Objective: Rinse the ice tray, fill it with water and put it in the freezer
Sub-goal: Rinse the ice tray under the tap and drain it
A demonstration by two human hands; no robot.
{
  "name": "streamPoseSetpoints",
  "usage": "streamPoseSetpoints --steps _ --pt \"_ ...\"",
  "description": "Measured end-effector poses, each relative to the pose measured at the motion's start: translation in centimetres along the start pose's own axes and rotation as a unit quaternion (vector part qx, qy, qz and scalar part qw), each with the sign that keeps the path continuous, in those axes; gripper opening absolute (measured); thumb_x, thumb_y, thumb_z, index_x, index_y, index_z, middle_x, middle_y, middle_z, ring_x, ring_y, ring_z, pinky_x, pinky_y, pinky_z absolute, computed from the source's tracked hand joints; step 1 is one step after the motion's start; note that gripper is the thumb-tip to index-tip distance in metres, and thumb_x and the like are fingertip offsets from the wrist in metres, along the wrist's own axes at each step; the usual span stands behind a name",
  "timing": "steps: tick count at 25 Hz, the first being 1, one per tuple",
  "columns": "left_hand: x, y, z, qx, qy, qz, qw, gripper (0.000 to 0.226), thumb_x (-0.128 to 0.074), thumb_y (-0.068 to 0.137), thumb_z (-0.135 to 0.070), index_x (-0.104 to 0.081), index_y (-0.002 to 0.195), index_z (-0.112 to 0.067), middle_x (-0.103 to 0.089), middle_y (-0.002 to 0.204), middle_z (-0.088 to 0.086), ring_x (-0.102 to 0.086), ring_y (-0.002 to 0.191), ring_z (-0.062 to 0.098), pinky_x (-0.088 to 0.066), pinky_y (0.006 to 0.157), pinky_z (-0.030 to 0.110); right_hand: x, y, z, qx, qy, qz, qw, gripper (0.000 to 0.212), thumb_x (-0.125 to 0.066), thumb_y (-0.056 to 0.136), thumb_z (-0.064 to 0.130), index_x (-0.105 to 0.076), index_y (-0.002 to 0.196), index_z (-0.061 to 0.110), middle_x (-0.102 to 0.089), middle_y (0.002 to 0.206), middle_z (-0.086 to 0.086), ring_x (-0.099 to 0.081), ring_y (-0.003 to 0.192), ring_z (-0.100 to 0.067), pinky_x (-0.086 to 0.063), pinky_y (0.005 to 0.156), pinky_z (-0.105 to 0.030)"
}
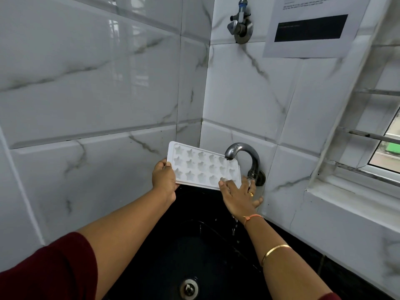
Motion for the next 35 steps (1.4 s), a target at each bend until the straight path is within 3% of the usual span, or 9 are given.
streamPoseSetpoints --steps 3,5,7,10,16,25,29,32,35 --pt "-0.3 -0.2 -0.1 0.001 -0.004 0.009 1.000 0.020 -0.033 0.099 -0.015 -0.052 0.105 -0.019 -0.059 0.087 -0.002 -0.059 0.078 0.017 -0.053 0.074 0.038 -0.2 0.2 -0.2 -0.005 -0.007 0.012 1.000 0.048 -0.020 0.093 0.062 -0.036 0.136 0.046 0.007 0.159 -0.004 0.022 0.144 -0.028 0.012 0.108 -0.064" --pt "-0.1 -0.2 -0.2 -0.002 -0.001 0.006 1.000 0.020 -0.033 0.099 -0.015 -0.053 0.103 -0.020 -0.059 0.089 -0.002 -0.059 0.082 0.019 -0.053 0.073 0.037 0.0 0.2 -0.4 -0.006 0.007 0.010 1.000 0.045 -0.024 0.092 0.062 -0.044 0.129 0.045 0.006 0.159 -0.004 0.020 0.145 -0.027 0.010 0.109 -0.063" --pt "0.3 -0.2 -0.4 -0.008 0.004 0.000 1.000 0.021 -0.033 0.099 -0.016 -0.053 0.103 -0.020 -0.059 0.086 -0.004 -0.059 0.078 0.016 -0.053 0.069 0.035 0.4 0.0 -0.6 0.002 0.067 -0.035 0.997 0.039 -0.034 0.092 0.059 -0.049 0.122 0.040 0.005 0.158 -0.006 0.010 0.146 -0.028 0.003 0.111 -0.060" --pt "1.1 -0.1 -0.6 -0.016 -0.004 -0.018 1.000 0.022 -0.033 0.100 -0.016 -0.054 0.105 -0.020 -0.058 0.084 -0.006 -0.057 0.073 0.012 -0.052 0.061 0.031 0.6 0.0 -1.1 -0.020 0.125 -0.082 0.989 0.045 -0.038 0.091 0.058 -0.044 0.128 0.032 0.010 0.157 -0.006 -0.002 0.145 -0.031 -0.006 0.113 -0.057" --pt "1.8 -0.3 -0.6 -0.010 -0.018 -0.015 1.000 0.028 -0.034 0.100 -0.016 -0.054 0.120 -0.015 -0.058 0.083 -0.006 -0.057 0.073 0.012 -0.052 0.066 0.033 -0.4 0.4 -0.8 -0.040 0.053 0.013 0.998 0.056 -0.023 0.091 0.065 -0.037 0.139 0.040 0.012 0.158 -0.004 0.018 0.145 -0.027 0.007 0.109 -0.063" --pt "2.2 -0.5 -0.8 -0.015 -0.018 -0.013 1.000 0.021 -0.034 0.100 -0.016 -0.054 0.105 -0.021 -0.058 0.082 -0.006 -0.056 0.072 0.011 -0.051 0.063 0.031 -0.4 0.2 -0.6 -0.031 0.007 0.017 0.999 0.055 -0.020 0.091 0.064 -0.040 0.136 0.040 0.006 0.159 -0.005 0.018 0.145 -0.028 0.007 0.110 -0.064" --pt "2.1 -0.5 -0.5 -0.011 -0.020 -0.010 1.000 0.026 -0.035 0.100 -0.016 -0.056 0.116 -0.016 -0.059 0.084 -0.005 -0.058 0.074 0.013 -0.052 0.074 0.036 -0.5 0.4 -0.4 -0.036 0.000 0.024 0.999 0.060 -0.019 0.089 0.068 -0.039 0.137 0.038 0.006 0.159 -0.005 0.017 0.145 -0.029 0.006 0.109 -0.065" --pt "2.1 -0.5 -0.9 -0.016 -0.019 -0.014 1.000 0.026 -0.035 0.100 -0.016 -0.056 0.116 -0.017 -0.058 0.083 -0.006 -0.057 0.072 0.012 -0.052 0.068 0.034 -0.4 0.2 -0.6 -0.032 0.011 0.030 0.999 0.058 -0.020 0.090 0.067 -0.038 0.138 0.040 0.006 0.159 -0.004 0.017 0.145 -0.028 0.008 0.109 -0.064" --pt "2.1 -0.7 -0.9 -0.013 -0.020 -0.007 1.000 0.027 -0.034 0.100 -0.016 -0.056 0.117 -0.016 -0.059 0.084 -0.005 -0.058 0.073 0.013 -0.052 0.071 0.035 -0.3 0.1 -0.5 -0.041 0.028 0.012 0.999 0.055 -0.020 0.092 0.063 -0.043 0.134 0.037 0.002 0.159 -0.005 0.016 0.145 -0.028 0.006 0.110 -0.065"
Point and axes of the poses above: each hand's wrist, its own y-axis towards the middle knuckle, its own x-axis out of the back of the hand, z = x × y, the point moved 4 cm from there along y, towards the middle knuckle
